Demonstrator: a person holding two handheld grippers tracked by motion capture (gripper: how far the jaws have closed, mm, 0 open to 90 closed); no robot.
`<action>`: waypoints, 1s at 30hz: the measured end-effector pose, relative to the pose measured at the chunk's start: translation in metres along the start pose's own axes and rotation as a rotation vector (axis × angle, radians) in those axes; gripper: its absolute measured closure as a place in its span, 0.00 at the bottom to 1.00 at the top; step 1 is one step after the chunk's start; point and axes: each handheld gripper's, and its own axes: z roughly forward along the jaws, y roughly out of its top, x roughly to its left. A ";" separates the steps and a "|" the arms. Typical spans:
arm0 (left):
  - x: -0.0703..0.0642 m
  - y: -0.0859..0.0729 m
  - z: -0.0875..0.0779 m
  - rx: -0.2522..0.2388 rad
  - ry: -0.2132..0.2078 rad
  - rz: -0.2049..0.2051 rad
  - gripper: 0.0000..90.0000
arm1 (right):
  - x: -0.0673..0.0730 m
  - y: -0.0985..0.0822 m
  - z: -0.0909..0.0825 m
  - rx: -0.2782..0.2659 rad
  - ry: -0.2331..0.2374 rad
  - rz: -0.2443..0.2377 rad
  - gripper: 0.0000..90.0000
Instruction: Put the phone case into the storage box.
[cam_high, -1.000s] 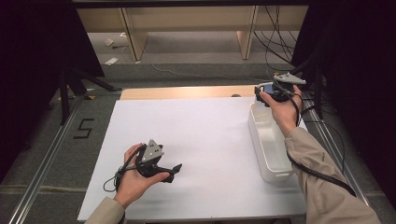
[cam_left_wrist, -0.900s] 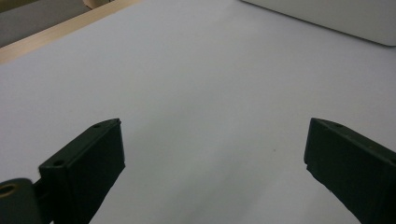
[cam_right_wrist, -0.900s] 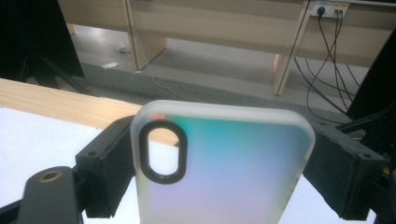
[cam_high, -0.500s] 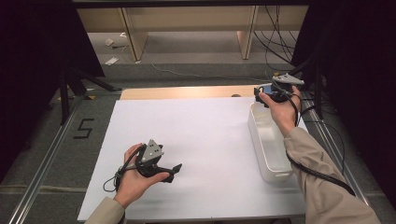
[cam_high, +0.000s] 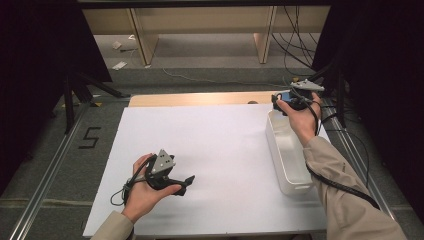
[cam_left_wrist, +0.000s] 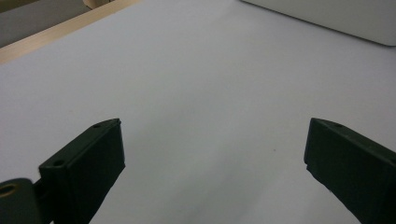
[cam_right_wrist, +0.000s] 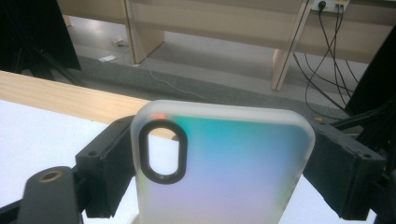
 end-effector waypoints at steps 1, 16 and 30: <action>0.000 0.000 0.000 0.000 0.000 0.000 0.05 | 0.000 0.000 0.000 0.000 0.000 0.001 0.19; 0.000 0.000 0.000 -0.001 -0.001 -0.001 0.05 | 0.000 -0.002 0.004 0.013 -0.002 -0.007 0.19; 0.000 0.000 0.000 -0.003 -0.001 -0.002 0.05 | 0.000 -0.005 0.009 0.032 -0.003 -0.015 0.19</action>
